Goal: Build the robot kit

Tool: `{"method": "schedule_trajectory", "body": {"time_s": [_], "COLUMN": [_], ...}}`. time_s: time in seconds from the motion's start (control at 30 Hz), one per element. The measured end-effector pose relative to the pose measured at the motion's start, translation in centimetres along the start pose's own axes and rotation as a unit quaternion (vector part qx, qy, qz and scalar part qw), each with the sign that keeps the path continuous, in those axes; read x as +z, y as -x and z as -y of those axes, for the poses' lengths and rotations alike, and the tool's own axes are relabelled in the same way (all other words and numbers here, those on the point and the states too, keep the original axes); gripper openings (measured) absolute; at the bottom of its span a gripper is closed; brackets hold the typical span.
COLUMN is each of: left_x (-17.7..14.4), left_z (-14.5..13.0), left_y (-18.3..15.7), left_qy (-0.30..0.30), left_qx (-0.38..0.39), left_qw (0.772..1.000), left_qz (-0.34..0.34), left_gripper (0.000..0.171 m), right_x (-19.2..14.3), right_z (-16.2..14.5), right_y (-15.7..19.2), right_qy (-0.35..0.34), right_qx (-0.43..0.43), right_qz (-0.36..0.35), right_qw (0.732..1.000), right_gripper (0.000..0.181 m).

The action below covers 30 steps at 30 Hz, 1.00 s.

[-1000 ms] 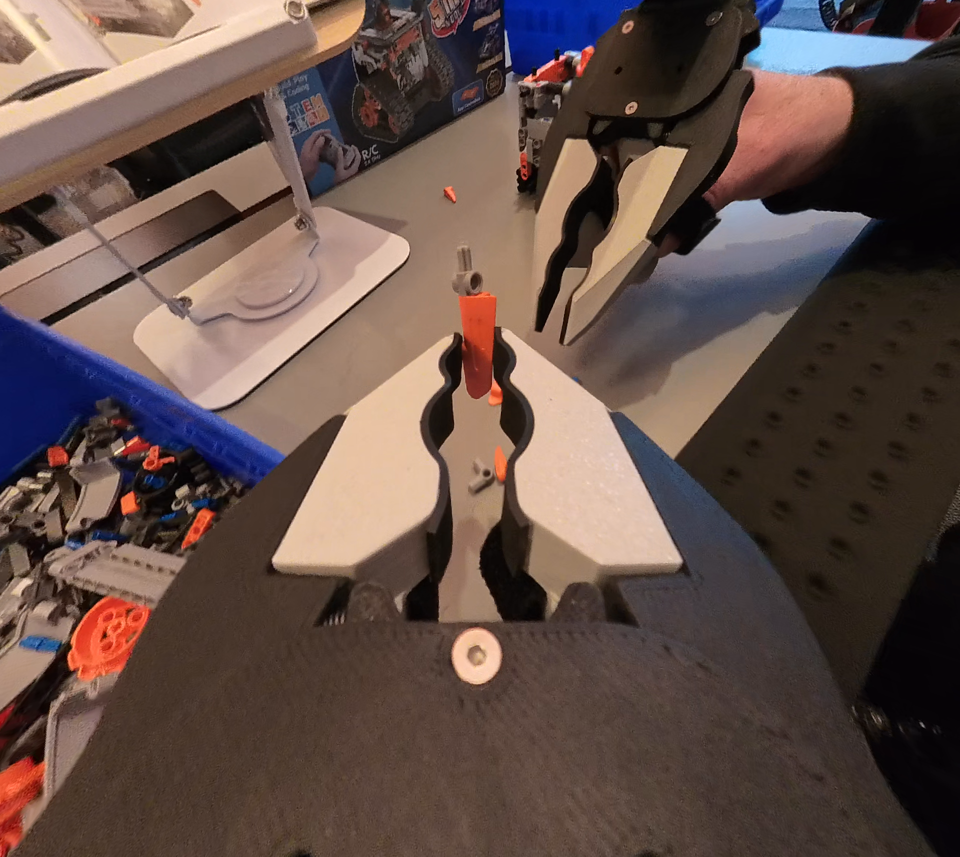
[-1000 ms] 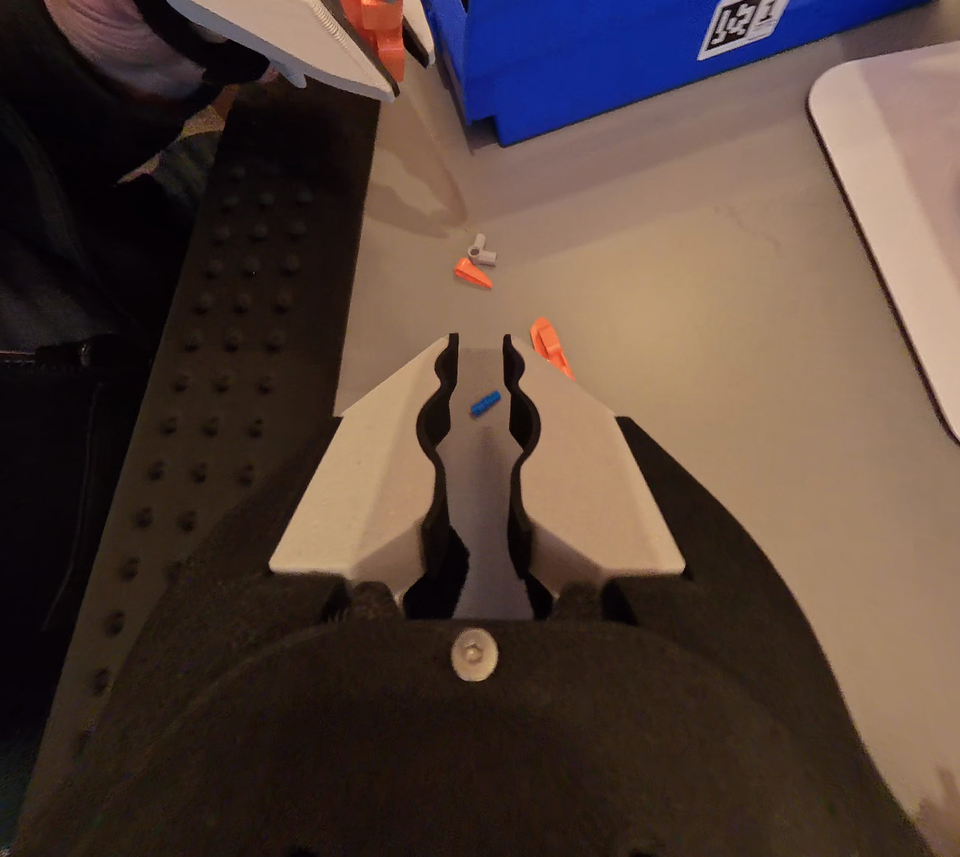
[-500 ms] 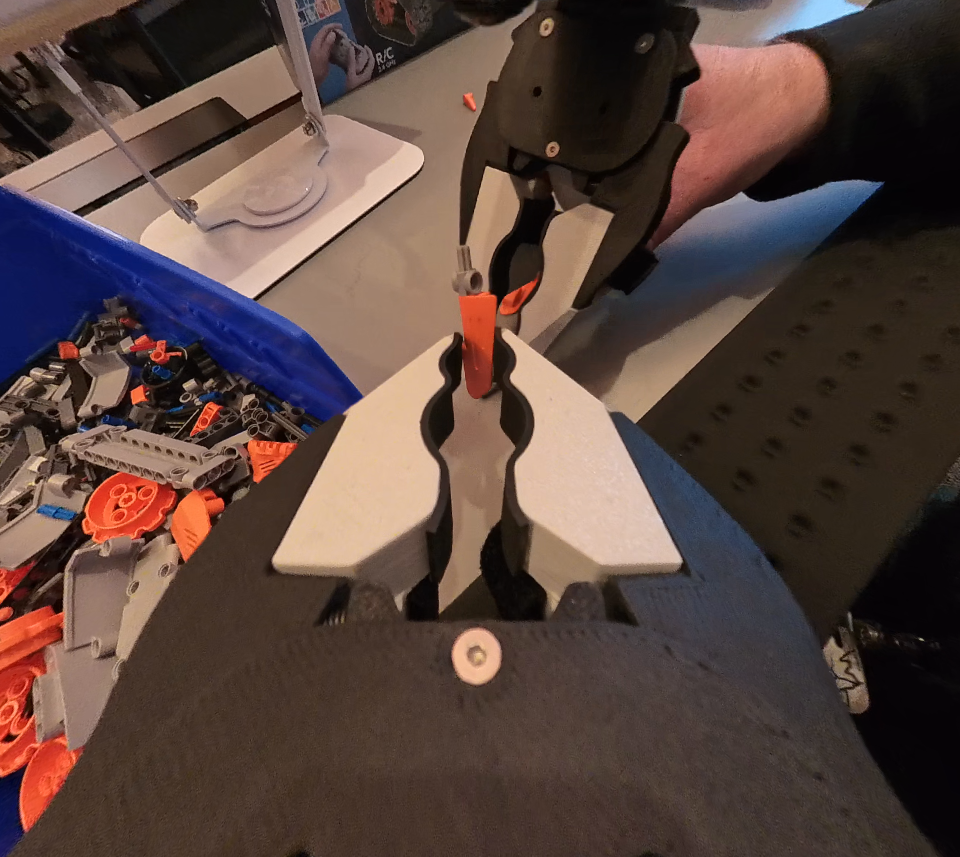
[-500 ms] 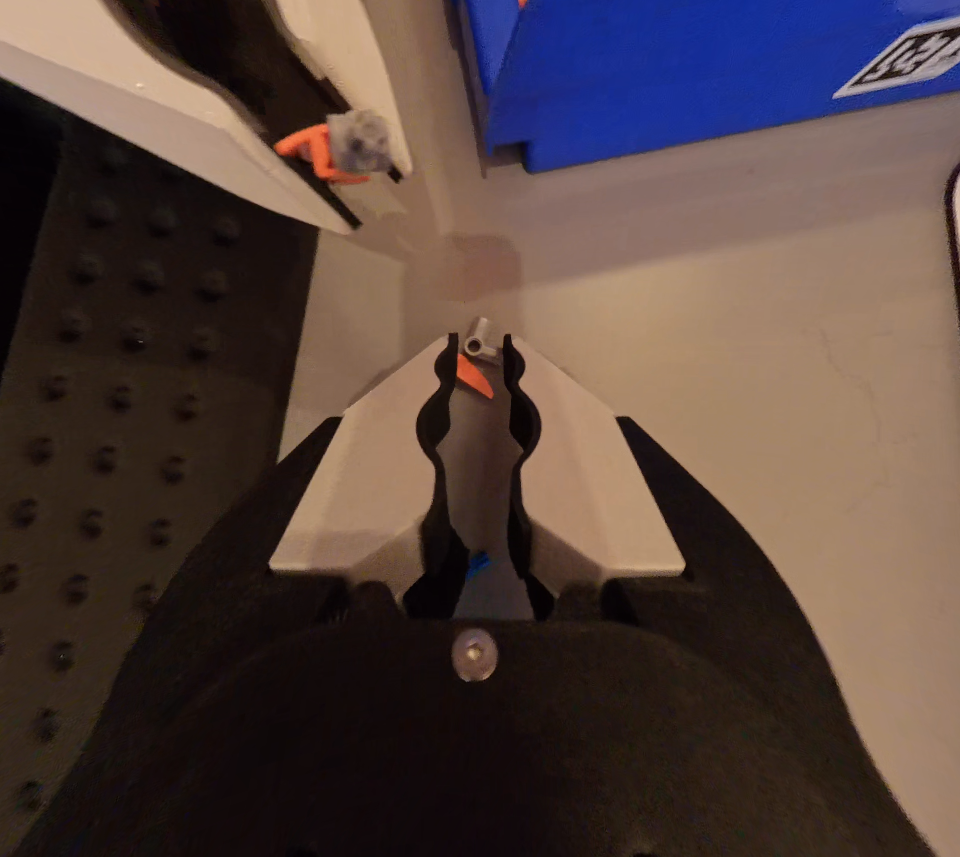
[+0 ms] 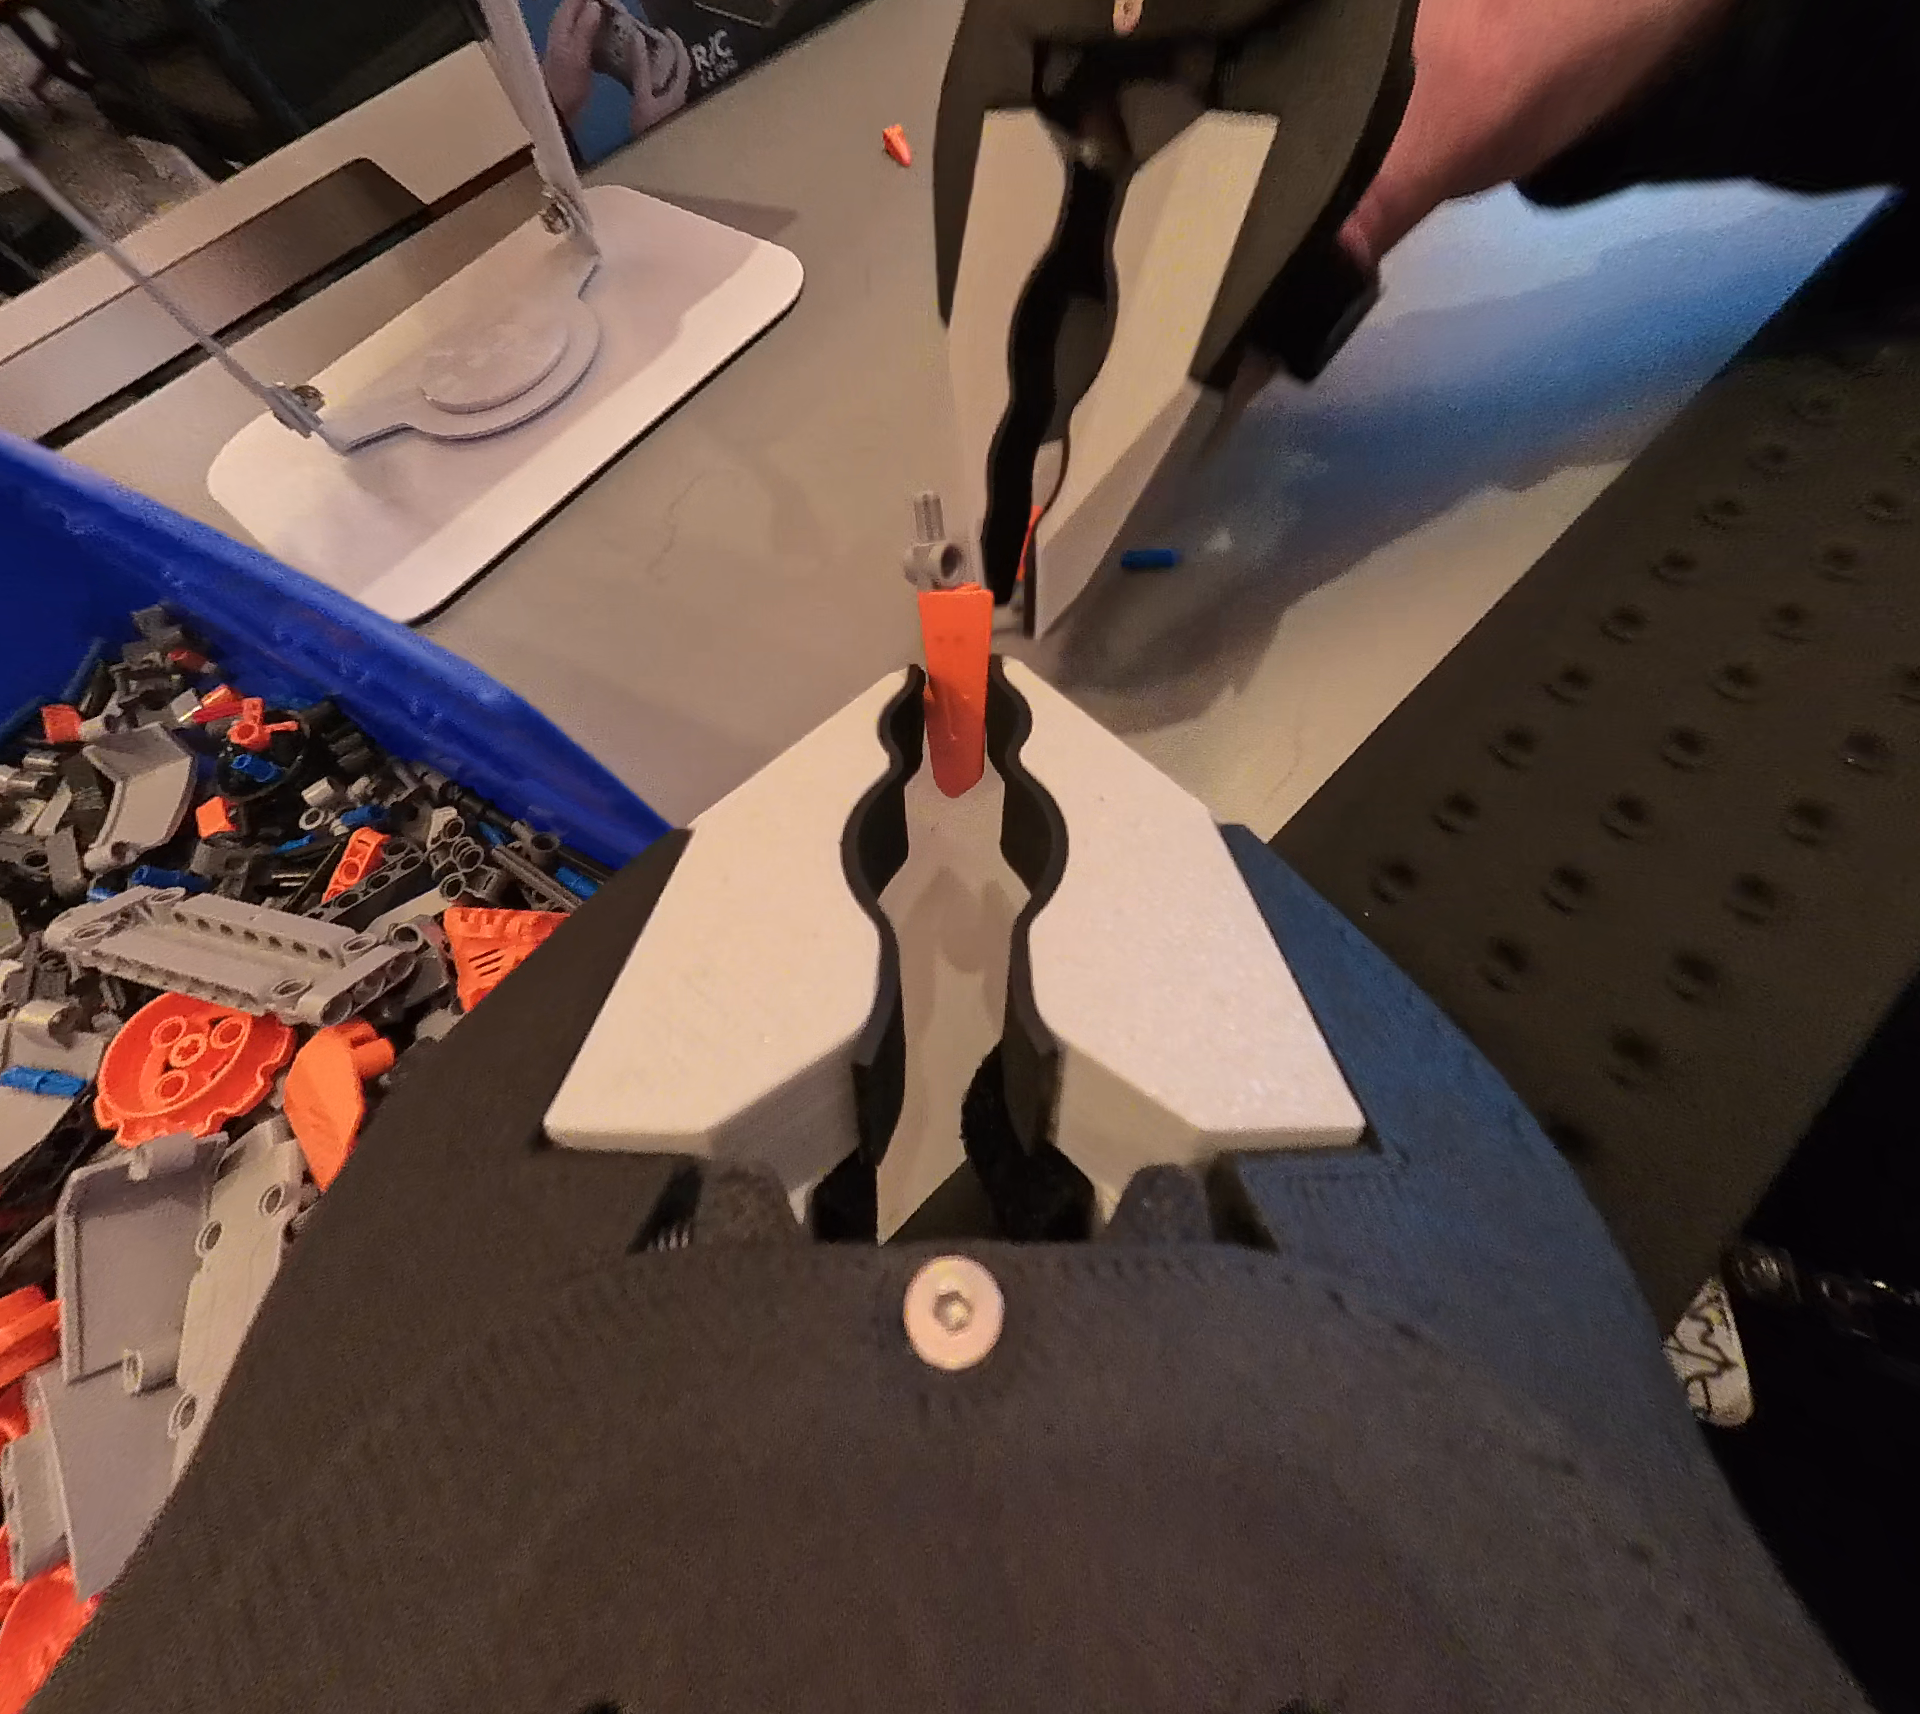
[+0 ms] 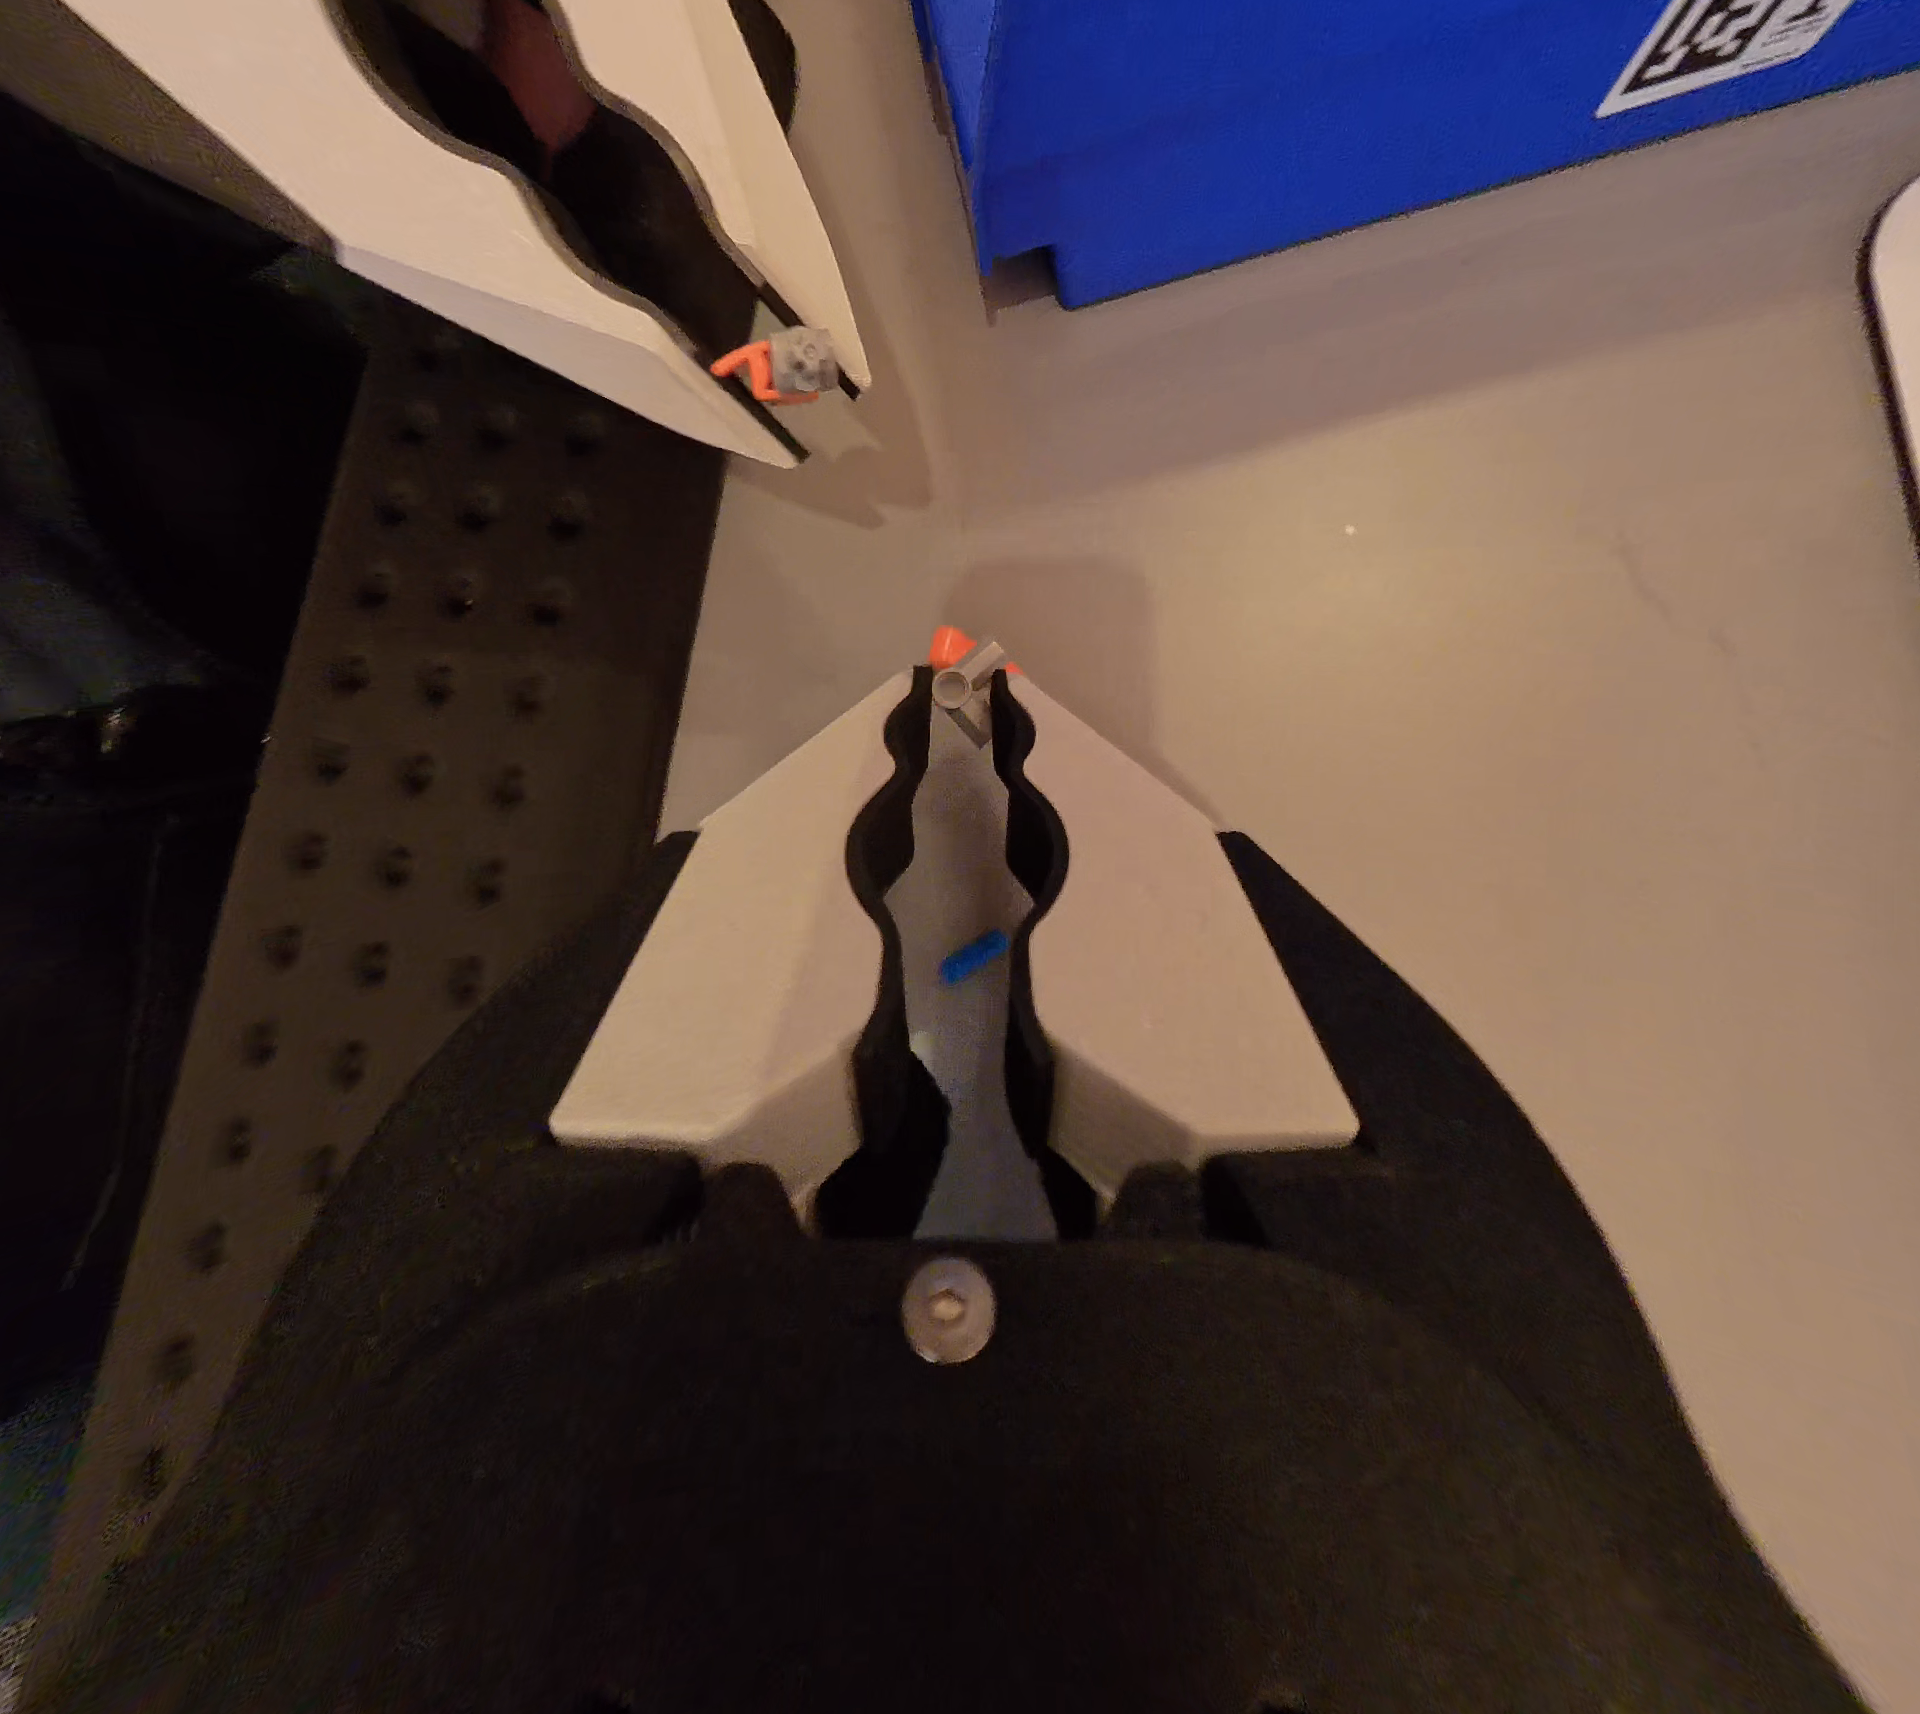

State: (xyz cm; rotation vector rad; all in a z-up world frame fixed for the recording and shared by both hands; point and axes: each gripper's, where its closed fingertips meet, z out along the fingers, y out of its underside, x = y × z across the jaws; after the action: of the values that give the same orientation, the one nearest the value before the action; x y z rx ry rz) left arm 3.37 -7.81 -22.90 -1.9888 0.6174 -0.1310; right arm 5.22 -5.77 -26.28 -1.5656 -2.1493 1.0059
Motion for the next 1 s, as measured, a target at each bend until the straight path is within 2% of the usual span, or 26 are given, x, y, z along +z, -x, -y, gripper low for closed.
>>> {"method": "schedule_trajectory", "body": {"time_s": [0.2, 0.3, 0.47, 0.6, 0.83, 1.0], "left_x": [1.9, 3.4, 5.2, 5.6, 5.4, 4.8], "left_z": [-0.4, -1.3, -3.0, -3.5, -3.3, 0.0], "left_y": [-1.7, -2.8, -4.0, -4.2, -4.0, -4.7], "left_qy": [0.034, 0.078, 0.147, 0.168, 0.161, 0.087], "left_qx": [0.040, 0.073, 0.135, 0.159, 0.146, 0.153], "left_qw": [0.998, 0.994, 0.979, 0.972, 0.974, 0.982], "left_qz": [-0.018, -0.034, -0.048, -0.048, -0.066, -0.075], "left_gripper": [0.009, 0.009, 0.009, 0.009, 0.018, 0.019], "right_x": [-4.0, -5.4, -6.6, -6.6, -6.3, -6.5], "right_z": [-2.0, -3.2, -5.1, -5.9, -5.2, -3.5], "right_y": [0.2, 0.0, -0.4, -0.3, 0.8, 2.3], "right_qy": [-0.016, -0.028, -0.029, -0.031, -0.044, -0.082], "right_qx": [0.027, 0.042, 0.061, 0.069, 0.068, 0.077], "right_qz": [0.005, 0.003, 0.004, 0.018, 0.049, 0.103], "right_qw": [0.999, 0.999, 0.998, 0.997, 0.996, 0.988], "right_gripper": [0.009, 0.009, 0.009, 0.009, 0.009, 0.009]}}
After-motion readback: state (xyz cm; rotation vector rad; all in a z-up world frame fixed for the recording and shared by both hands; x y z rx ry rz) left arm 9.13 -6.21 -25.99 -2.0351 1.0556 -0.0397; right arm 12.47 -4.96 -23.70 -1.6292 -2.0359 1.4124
